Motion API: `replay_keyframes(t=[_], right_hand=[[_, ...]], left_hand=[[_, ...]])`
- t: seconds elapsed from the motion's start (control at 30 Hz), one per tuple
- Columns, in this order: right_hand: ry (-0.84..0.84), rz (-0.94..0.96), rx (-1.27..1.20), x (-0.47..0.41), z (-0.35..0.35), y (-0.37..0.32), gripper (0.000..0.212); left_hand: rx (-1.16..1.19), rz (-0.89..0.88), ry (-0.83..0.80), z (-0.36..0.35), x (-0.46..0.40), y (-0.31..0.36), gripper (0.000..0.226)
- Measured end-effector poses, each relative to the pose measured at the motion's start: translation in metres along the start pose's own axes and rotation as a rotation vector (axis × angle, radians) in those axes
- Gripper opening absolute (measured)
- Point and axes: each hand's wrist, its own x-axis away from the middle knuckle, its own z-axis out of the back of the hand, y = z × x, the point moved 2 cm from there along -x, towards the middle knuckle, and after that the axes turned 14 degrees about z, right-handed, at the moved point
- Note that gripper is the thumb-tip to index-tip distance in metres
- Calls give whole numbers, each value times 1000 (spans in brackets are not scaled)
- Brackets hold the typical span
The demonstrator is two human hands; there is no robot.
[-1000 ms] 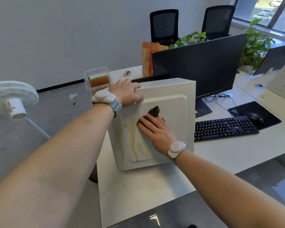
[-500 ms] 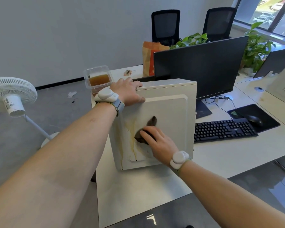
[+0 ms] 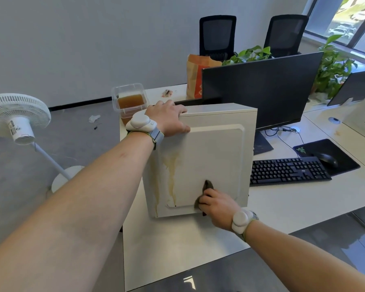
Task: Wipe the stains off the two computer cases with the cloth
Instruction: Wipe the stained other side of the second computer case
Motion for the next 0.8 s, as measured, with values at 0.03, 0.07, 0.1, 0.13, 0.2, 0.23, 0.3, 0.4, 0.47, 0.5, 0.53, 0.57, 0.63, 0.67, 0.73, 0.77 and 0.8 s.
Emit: replay_keyframes(t=[0.03, 0.07, 0.1, 0.13, 0.2, 0.23, 0.3, 0.4, 0.47, 0.5, 0.53, 0.57, 0.63, 0.67, 0.73, 0.77, 0.8], right_hand=[[66, -14, 7, -11, 12, 3, 37], [130, -46, 19, -20, 22, 6, 36], [185, -82, 31, -31, 28, 9, 36], [203, -117, 42, -38, 30, 10, 38], [137, -147, 56, -43, 25, 10, 49], [85, -141, 52, -38, 18, 9, 53], [-26, -97, 12, -21, 9, 6, 58], [-138, -27, -32, 11, -2, 2, 57], [-101, -51, -54, 19, 2, 5, 56], [-33, -94, -77, 16, 7, 10, 59], [59, -149, -91, 7, 18, 16, 61], [163, -195, -91, -7, 32, 23, 61], [353, -255, -67, -43, 65, 39, 58], [410, -264, -56, -63, 81, 45, 57], [495, -275, -23, -98, 105, 56, 55], [508, -282, -16, -112, 108, 58, 54], [508, -290, -12, -122, 106, 57, 52]], left_hand=[[-2, 2, -1, 0, -1, -1, 69], [-3, 2, -1, -1, -2, 0, 69], [-7, 3, -3, -1, -2, -1, 70], [-12, 3, -6, 0, -3, -1, 70], [-11, 6, -22, 1, -3, -1, 70], [-11, 3, -24, 1, -4, -1, 70], [-16, -4, -18, 1, -4, -2, 71], [-15, -10, -15, 1, -4, -3, 72], [-22, -14, -28, 2, -4, -3, 72], [-18, -10, -34, 2, -4, -3, 71], [-6, 3, -49, 2, -4, -3, 69], [14, 17, -60, 4, -4, -3, 63], [24, 38, -97, 8, -4, -2, 53], [31, 39, -123, 9, -3, -1, 61], [15, 14, -135, 11, 0, 1, 68], [46, 39, -130, 11, 0, 0, 57], [65, 52, -121, 10, -1, -1, 45]])
